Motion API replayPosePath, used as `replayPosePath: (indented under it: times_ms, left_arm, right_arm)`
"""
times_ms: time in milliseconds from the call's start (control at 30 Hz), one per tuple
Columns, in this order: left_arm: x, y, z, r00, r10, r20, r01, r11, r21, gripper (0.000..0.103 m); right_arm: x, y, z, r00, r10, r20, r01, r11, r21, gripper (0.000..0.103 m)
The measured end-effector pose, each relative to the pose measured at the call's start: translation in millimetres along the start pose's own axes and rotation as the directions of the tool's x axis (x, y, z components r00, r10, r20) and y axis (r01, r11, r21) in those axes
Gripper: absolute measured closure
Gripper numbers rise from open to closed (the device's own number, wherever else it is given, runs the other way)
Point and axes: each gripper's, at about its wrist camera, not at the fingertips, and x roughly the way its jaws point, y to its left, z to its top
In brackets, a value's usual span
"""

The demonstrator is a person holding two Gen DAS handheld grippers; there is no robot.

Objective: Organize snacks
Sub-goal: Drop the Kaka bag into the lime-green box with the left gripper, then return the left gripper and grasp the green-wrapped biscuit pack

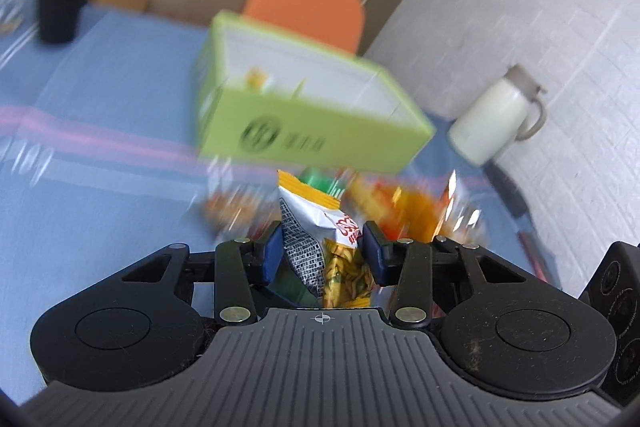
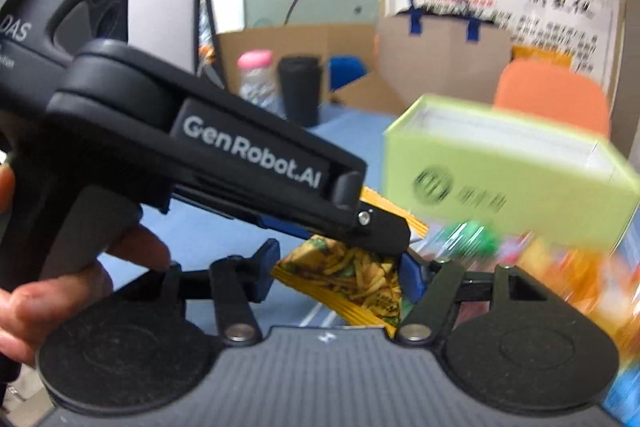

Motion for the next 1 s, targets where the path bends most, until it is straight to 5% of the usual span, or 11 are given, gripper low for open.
replayPosePath:
  times_ms: [233,433,500,633,733,1000]
  left_arm:
    - [70,-26,103,0.996,-0.073,0.043,0.072,0.997,0.036,0.08]
    - [138,-25,148,1.0,-0.02,0.012,0.019,0.999,0.041,0.079]
    - [147,-22,154,1.0,0.017,0.017,-0.018,0.999,0.043,0.071]
    - [117,-14,145,0.997,0.013,0.081,-0.016,0.999,0.042,0.051]
    - [86,-15,125,0.994,0.016,0.105,-0.022,0.998,0.055,0.044]
    - [17,-10,36,0.994,0.046,0.101,-0.05,0.998,0.041,0.038]
  right_arm:
    - [36,-85,66,0.995,-0.099,0.021,0.1,0.993,-0.063,0.031]
    - [71,-135,77,0.992,-0.126,-0.029,0.124,0.991,-0.04,0.028]
    - [79,-143,79,0.987,-0.157,-0.023,0.157,0.987,-0.027,0.016]
    - [48,-150,72,0.98,-0.195,0.03,0.195,0.981,-0.001,0.013]
    - [16,-146,60,0.977,-0.204,0.067,0.202,0.979,0.033,0.011]
    - [-49,-87,7,0.996,-0.041,0.074,0.031,0.99,0.134,0.01]
